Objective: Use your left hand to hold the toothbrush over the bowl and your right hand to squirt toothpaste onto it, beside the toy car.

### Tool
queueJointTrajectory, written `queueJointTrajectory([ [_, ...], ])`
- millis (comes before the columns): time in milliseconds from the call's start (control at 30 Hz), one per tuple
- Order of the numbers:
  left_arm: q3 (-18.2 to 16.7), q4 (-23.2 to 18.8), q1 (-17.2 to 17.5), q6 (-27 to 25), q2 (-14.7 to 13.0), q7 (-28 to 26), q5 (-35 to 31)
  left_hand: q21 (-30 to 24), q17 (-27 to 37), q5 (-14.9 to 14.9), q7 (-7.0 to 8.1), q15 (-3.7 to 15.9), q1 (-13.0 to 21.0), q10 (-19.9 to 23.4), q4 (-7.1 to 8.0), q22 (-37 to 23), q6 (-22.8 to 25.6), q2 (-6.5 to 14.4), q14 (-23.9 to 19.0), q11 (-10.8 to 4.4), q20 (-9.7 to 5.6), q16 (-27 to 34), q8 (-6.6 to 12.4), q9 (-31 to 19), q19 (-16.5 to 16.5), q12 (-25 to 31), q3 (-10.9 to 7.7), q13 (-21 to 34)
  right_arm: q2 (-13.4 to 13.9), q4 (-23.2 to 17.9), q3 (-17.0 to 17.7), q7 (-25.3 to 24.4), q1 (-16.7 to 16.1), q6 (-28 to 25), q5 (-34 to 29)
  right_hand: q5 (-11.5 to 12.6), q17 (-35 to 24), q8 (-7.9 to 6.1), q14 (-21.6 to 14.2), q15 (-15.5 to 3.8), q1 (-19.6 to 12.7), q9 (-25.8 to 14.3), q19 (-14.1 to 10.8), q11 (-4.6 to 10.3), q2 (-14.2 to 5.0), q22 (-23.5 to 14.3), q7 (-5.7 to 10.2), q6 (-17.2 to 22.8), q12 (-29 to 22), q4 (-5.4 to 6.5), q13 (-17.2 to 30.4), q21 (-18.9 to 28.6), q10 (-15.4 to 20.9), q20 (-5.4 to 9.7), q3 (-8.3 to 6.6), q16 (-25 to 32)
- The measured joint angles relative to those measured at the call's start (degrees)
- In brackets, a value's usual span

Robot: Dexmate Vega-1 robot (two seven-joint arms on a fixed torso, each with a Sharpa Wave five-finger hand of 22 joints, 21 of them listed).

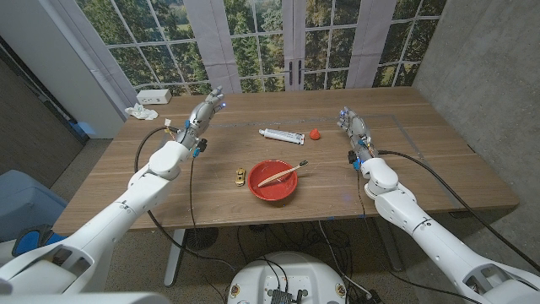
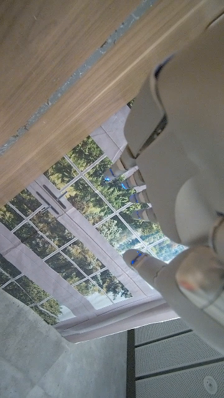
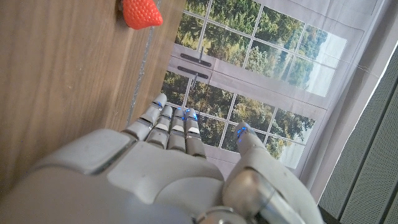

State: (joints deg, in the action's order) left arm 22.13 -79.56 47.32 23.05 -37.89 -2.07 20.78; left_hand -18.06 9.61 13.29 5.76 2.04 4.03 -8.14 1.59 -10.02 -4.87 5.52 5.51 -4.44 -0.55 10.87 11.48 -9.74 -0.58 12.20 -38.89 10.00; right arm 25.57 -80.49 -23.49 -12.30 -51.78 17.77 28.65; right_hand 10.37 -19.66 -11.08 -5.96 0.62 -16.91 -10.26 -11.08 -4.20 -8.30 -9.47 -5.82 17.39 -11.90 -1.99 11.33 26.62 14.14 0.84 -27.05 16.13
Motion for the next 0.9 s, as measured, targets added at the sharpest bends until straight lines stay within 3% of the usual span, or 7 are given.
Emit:
queueJointTrajectory([
  [167,0.1,-1.7,0.4,0.0,-1.0,0.0,0.0,0.0,0.0,0.0,-0.13,-0.09,0.4,0.5,-0.21,0.0,0.5,0.1,-0.5,0.15,-0.17,0.0,0.0,0.0,0.2,0.4,0.08,0.0,0.0,0.0,0.0,-0.3,0.0,0.6,-0.1,0.0,0.0,0.0,0.0,0.0,0.0,0.0,-0.2,0.0,0.0,0.0,0.0,0.0,0.0,-0.18,0.0,-0.4,0.0,0.18,0.18,0.0],
  [233,0.1,-2.5,0.6,-0.1,-1.5,-1.4,-3.6,0.0,0.0,0.0,-0.03,0.0,0.4,0.9,-0.38,0.0,1.0,0.1,-0.6,0.55,-0.17,0.0,0.0,0.0,0.2,0.4,-0.1,0.0,0.1,-0.5,0.4,-0.4,-0.9,0.9,-0.2,0.0,0.0,0.0,0.0,0.0,0.0,0.0,-0.2,0.0,0.0,0.0,0.0,0.0,0.0,-0.18,0.0,-0.4,0.0,0.18,0.18,0.0],
  [900,0.1,-8.7,2.2,-0.6,-5.2,-3.2,-10.7,0.0,0.0,-0.4,-0.23,-0.08,0.4,2.5,-0.61,0.0,2.2,0.1,-2.2,-0.06,0.11,0.0,0.0,0.0,1.2,0.4,-0.33,0.0,0.3,-1.9,1.2,-1.5,-3.0,2.8,-0.8,0.0,0.0,0.0,0.0,0.0,-0.4,0.0,-0.2,0.21,-0.38,0.0,-0.31,0.3,0.0,-0.32,0.0,-1.0,0.2,0.18,0.32,0.0],
])
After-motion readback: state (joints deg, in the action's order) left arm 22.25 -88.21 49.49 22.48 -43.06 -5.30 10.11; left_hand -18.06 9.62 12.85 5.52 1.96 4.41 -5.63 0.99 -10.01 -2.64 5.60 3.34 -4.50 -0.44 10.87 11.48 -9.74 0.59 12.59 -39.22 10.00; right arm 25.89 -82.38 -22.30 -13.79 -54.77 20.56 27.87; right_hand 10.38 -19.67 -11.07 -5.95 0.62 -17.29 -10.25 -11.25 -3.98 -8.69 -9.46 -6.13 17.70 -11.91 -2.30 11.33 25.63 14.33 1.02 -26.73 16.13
